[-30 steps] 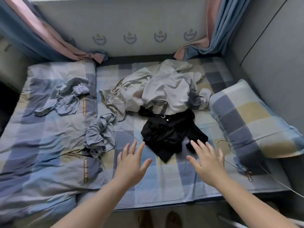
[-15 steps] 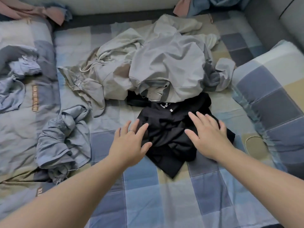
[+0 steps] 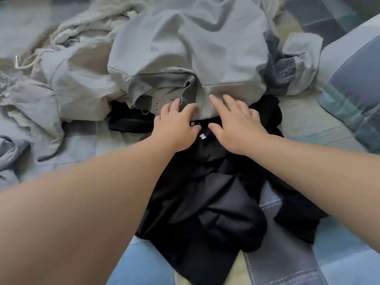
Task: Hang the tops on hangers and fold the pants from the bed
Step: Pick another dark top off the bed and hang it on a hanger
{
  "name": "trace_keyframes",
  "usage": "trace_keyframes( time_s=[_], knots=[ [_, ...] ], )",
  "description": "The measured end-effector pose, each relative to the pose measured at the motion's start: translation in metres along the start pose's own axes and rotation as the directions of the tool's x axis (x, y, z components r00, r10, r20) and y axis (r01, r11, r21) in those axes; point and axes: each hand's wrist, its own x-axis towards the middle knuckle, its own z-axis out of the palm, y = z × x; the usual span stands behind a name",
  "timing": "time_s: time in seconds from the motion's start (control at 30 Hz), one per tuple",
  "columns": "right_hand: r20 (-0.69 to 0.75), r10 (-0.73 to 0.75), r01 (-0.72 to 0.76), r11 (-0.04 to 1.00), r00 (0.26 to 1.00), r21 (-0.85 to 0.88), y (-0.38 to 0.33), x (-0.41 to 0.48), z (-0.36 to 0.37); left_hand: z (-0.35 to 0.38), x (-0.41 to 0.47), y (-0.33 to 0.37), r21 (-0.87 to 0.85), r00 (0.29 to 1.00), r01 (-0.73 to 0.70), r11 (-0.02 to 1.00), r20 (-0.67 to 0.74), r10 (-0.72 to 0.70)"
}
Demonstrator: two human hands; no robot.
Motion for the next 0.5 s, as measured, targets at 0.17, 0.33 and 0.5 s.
trace_keyframes(
  time_s=[0.17, 0.33, 0.5],
  knots=[
    [-0.085, 0.021, -0.024, 0.999, 0.996, -0.041, 0.007, 0.020, 0.008, 0.021, 0.009, -0.002, -0.157, 0.999, 0.035, 0.987, 0.001, -0.035],
    [-0.106, 0.015, -0.022, 0.998, 0.994, -0.067, 0.002, 0.015, -0.004, 0.007, -0.017, 0.000, -0.497, 0.991, 0.107, 0.861, -0.020, -0.135],
    [-0.053, 0.000, -0.004, 0.996, 0.999, -0.092, -0.011, -0.003, -0.024, -0.027, -0.065, 0.009, -0.766, 0.968, 0.250, 0.592, 0.183, -0.173]
  ],
)
